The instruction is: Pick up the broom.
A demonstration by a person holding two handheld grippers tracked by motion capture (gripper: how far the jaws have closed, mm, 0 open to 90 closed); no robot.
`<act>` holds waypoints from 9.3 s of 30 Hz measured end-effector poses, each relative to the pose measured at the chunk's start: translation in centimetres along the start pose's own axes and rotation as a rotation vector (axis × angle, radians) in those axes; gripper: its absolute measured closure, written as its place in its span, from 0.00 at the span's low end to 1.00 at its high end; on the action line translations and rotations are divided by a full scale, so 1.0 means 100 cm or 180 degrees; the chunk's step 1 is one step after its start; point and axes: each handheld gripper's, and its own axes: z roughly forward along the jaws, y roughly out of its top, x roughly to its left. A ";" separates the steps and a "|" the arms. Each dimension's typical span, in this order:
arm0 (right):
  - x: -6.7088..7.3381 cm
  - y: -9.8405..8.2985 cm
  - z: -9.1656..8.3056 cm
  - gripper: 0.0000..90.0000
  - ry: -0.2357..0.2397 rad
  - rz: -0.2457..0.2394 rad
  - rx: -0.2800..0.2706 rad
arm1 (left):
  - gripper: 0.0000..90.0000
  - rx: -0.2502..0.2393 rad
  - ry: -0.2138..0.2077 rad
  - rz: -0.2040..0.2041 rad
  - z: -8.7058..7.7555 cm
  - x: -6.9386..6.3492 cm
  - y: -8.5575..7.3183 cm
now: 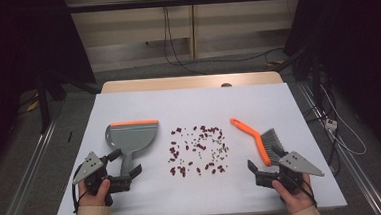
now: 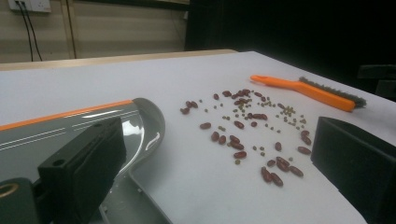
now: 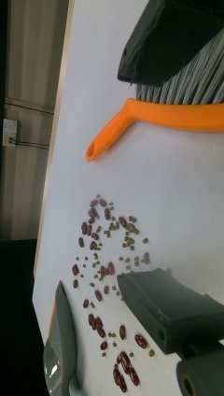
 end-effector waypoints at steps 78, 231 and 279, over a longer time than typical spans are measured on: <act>-0.075 0.057 0.138 0.77 -0.0134 0.0274 0.2679 | 0.03 0.0001 0.0034 0.0064 0.002 0.002 0.002; 0.076 0.114 0.121 0.21 0.0430 0.0625 0.0198 | 0.78 0.0402 0.0063 0.0090 0.166 -0.124 0.053; -0.013 0.120 0.084 0.77 0.0794 0.0461 0.1014 | 0.14 0.0326 -0.0108 0.0275 0.097 -0.069 0.066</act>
